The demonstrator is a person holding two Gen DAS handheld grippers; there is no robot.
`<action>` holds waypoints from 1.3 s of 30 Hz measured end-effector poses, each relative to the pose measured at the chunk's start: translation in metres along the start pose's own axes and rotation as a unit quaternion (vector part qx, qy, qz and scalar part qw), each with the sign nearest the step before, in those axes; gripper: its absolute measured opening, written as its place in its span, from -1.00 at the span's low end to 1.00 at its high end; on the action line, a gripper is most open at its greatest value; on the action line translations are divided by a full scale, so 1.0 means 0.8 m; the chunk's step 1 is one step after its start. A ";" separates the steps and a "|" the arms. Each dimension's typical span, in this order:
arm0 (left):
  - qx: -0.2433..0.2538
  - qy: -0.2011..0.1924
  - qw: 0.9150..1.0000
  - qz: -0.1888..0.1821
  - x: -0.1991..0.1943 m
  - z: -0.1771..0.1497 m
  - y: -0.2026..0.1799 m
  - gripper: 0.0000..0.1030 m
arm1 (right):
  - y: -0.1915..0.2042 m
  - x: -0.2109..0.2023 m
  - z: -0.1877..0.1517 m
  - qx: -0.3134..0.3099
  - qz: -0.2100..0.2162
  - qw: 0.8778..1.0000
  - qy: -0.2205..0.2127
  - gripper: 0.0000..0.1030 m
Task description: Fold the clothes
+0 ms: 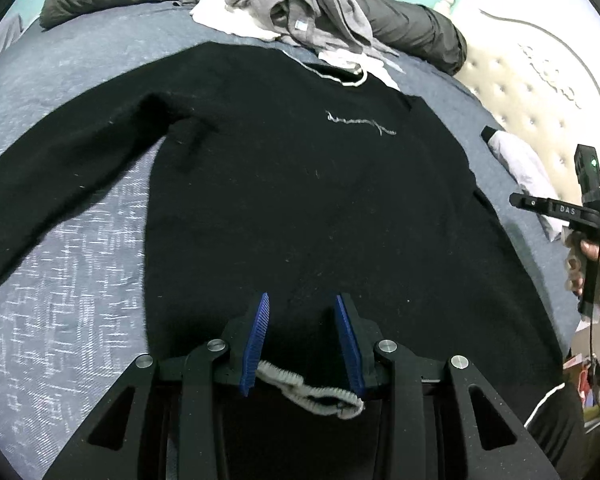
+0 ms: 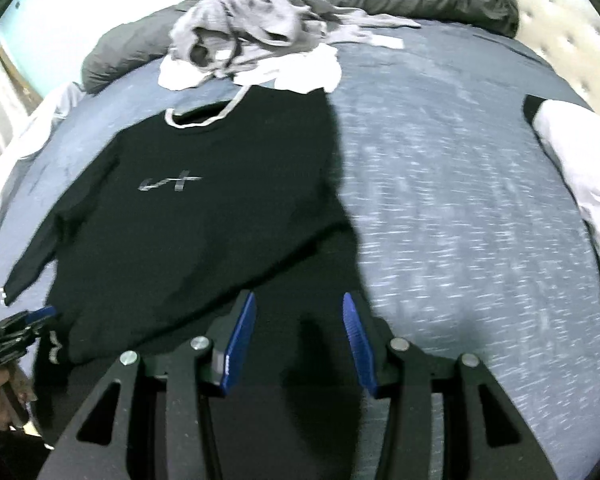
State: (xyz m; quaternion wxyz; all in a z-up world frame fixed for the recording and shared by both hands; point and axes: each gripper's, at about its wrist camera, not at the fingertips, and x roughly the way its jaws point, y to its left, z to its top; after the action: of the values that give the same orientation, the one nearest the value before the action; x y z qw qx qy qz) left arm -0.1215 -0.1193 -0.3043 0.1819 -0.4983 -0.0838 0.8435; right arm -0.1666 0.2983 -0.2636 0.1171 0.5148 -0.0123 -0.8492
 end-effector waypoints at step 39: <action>0.008 0.020 1.000 0.002 0.037 -0.006 0.002 -0.01 | -0.022 0.093 0.051 -0.041 -0.106 0.993 -0.030 -0.57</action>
State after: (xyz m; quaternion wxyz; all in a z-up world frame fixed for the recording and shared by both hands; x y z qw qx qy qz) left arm -0.1303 -0.1095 -0.3311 0.1859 -0.5136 -0.0727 0.8345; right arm -0.2382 0.2953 -0.3118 0.0473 0.4825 0.0736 -0.8715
